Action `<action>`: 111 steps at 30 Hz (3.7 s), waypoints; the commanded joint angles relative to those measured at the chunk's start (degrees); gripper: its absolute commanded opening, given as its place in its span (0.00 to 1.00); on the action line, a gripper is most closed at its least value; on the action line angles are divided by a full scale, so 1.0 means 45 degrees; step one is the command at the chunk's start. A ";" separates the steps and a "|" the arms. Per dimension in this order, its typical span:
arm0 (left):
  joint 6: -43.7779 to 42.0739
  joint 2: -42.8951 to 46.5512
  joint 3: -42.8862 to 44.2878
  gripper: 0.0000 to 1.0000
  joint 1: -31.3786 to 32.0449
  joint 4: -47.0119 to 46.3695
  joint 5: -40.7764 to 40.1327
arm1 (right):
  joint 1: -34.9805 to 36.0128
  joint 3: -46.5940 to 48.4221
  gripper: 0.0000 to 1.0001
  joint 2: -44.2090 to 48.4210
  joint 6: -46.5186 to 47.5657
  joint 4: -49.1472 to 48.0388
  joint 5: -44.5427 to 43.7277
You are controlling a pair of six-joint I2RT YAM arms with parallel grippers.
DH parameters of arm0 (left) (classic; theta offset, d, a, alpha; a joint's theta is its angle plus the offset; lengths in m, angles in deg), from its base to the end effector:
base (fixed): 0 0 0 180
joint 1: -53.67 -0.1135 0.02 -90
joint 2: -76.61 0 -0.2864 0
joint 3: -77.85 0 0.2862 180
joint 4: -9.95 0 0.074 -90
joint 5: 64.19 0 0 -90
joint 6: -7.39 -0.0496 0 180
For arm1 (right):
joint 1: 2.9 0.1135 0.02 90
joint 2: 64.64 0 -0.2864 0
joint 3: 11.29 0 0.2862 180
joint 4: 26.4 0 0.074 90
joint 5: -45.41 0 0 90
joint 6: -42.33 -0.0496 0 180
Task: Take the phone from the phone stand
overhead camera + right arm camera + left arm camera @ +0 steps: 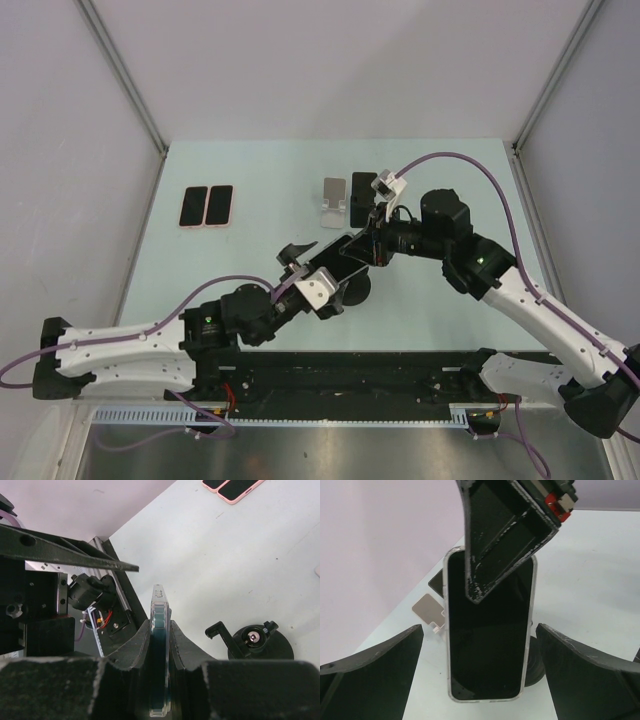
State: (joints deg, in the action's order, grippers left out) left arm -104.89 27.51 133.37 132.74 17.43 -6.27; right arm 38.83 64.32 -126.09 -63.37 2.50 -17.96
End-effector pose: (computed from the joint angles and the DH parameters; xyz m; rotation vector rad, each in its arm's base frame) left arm 0.0700 -0.2237 0.3598 0.9135 1.3088 -0.3286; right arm 0.1905 0.1997 0.4050 -0.7737 1.7917 1.1096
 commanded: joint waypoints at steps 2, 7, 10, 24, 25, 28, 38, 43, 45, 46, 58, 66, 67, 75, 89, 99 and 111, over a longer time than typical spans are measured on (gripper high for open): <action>0.0654 -0.0416 0.0195 1.00 -0.0031 -0.0477 0.0644 | -0.0056 0.0106 0.00 0.0101 -0.0475 -0.1662 0.0468; 0.1006 -0.0729 0.0293 1.00 -0.0480 -0.0282 0.0468 | -0.0056 0.0029 0.00 0.0218 -0.0456 -0.1701 0.0507; 0.1182 -0.0787 0.0351 1.00 -0.0812 -0.0262 0.0585 | -0.0056 -0.0050 0.00 0.0257 -0.0494 -0.1760 0.0507; 0.1143 -0.1315 0.0215 0.99 -0.1145 -0.0242 0.0702 | -0.0056 -0.0187 0.00 0.0238 -0.0748 -0.2112 0.0664; 0.1124 -0.1296 0.0234 0.98 -0.1145 -0.0242 0.0721 | -0.0056 -0.0206 0.00 0.0218 -0.0748 -0.2150 0.0664; 0.1104 -0.1296 0.0195 0.94 -0.1164 -0.0223 0.0858 | -0.0056 -0.0226 0.00 0.0218 -0.0826 -0.2228 0.0683; 0.0967 -0.1627 0.0176 0.85 -0.1242 -0.0028 0.0683 | -0.0075 -0.0323 0.00 0.0140 -0.1158 -0.2541 0.0937; 0.0987 -0.1472 0.0214 0.67 -0.1301 -0.0008 0.0643 | -0.0056 -0.0382 0.00 0.0101 -0.1139 -0.2502 0.0898; 0.1065 -0.1335 0.0215 0.51 -0.1379 -0.0008 0.0643 | -0.0056 -0.0382 0.00 0.0101 -0.1120 -0.2444 0.0801; 0.1123 -0.1277 0.0215 0.45 -0.1418 -0.0008 0.0682 | -0.0056 -0.0401 0.00 0.0082 -0.1100 -0.2424 0.0646; 0.2119 0.0246 -0.0215 0.07 -0.3036 0.0519 0.0741 | -0.0230 -0.0401 0.87 0.0588 -0.0672 -0.2132 -0.0818; 0.3720 0.0346 0.0174 0.02 -0.5868 0.1924 0.1443 | -0.0934 -0.0401 1.00 0.2012 0.0949 0.0054 -0.4679; 0.3915 0.0171 0.0272 0.01 -0.6490 0.2003 0.1696 | -0.0935 -0.0401 1.00 0.2189 0.1144 0.0288 -0.5133; 0.6122 -0.1957 0.1599 0.00 -1.0609 0.2960 0.3902 | -0.0993 -0.0596 1.00 0.3342 0.2609 0.2399 -1.0479; 0.6886 -0.8655 0.5603 0.00 -1.4308 0.3917 0.5624 | -0.0994 -0.4483 1.00 0.6663 0.3431 0.0331 -1.3692; 0.6652 -1.3400 0.8553 0.07 -1.5284 0.4055 0.5702 | -0.1032 -0.4776 1.00 0.6723 0.3451 0.0096 -1.3516; 0.6730 -1.5592 1.0292 0.26 -1.6281 0.4445 0.6601 | -0.1501 -0.4815 1.00 0.6351 0.3451 0.0018 -1.3243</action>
State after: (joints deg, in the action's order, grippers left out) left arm -75.05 -42.22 174.94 60.76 38.42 21.86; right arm 32.78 42.82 -97.44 -48.05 5.48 -77.67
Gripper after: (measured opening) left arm 0.803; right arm 0.994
